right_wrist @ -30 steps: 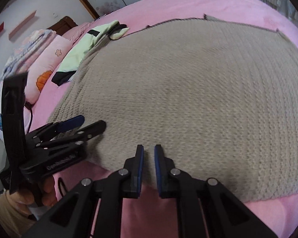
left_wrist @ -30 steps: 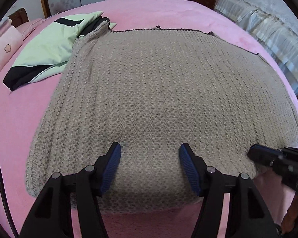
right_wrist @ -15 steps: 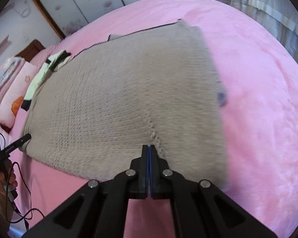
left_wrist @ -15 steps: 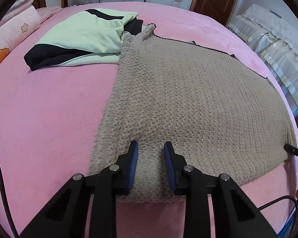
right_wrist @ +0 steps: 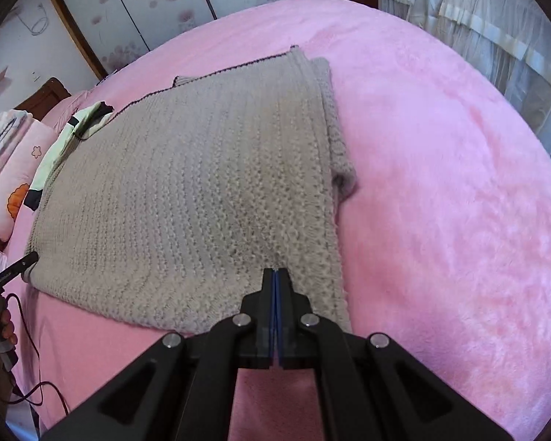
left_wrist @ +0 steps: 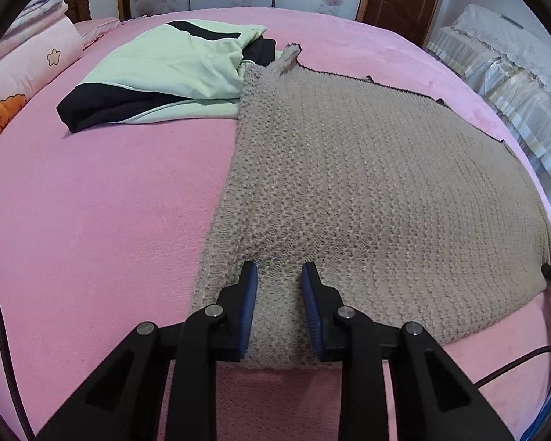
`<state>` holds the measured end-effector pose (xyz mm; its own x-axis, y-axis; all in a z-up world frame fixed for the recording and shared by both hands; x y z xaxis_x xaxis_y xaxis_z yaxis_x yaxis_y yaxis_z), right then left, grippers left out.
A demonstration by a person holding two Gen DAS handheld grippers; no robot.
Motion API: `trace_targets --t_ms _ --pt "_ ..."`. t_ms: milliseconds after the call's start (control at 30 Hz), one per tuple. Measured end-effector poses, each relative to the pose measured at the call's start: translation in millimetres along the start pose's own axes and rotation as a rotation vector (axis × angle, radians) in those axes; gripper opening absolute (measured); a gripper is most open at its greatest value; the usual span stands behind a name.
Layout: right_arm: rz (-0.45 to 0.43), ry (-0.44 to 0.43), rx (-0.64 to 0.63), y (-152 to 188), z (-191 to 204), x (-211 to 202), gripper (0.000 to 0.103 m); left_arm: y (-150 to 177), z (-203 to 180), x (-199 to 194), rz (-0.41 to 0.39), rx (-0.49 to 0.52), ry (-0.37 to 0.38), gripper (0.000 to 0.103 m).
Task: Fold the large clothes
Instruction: 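Grasp the edge of the folded cardigan with the right tool, then open the right tool and pull both tools back from the cardigan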
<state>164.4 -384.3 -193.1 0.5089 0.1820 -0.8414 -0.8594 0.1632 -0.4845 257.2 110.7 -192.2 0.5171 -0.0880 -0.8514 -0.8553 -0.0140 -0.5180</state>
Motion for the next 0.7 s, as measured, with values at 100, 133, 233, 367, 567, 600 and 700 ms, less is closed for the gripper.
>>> trace_targets --t_ms 100,133,233,367,567,600,700 --pt "0.007 0.032 -0.003 -1 4 4 0.000 0 -1 3 0.007 -0.010 -0.011 0.025" --pt "0.009 0.040 -0.006 -1 6 4 0.000 -1 -2 3 0.012 -0.011 -0.013 0.025" --pt "0.017 0.050 0.004 -3 8 4 0.000 -2 -4 -2 0.029 -0.005 -0.012 0.025" --pt "0.023 0.043 0.023 -3 14 -6 0.003 -1 -5 -19 0.051 -0.021 -0.004 0.028" --pt "0.009 0.012 -0.020 4 40 -38 0.003 1 -6 -64 0.028 -0.045 0.020 0.041" --pt "0.000 0.004 -0.031 4 46 -44 0.003 2 -7 -70 0.026 -0.047 0.026 0.042" --pt "-0.032 -0.023 -0.079 2 68 -67 0.003 0 -10 -90 0.019 -0.053 0.041 0.048"
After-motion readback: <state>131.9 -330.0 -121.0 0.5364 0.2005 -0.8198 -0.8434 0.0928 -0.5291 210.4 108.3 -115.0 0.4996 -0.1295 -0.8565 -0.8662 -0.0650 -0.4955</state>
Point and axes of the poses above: each gripper's, at about its wrist camera, not at the fingertips, and x roughly the way its jaws point, z to its left, y to its underside, the point moved 4 cm from there along x, roughly the way its jaws point
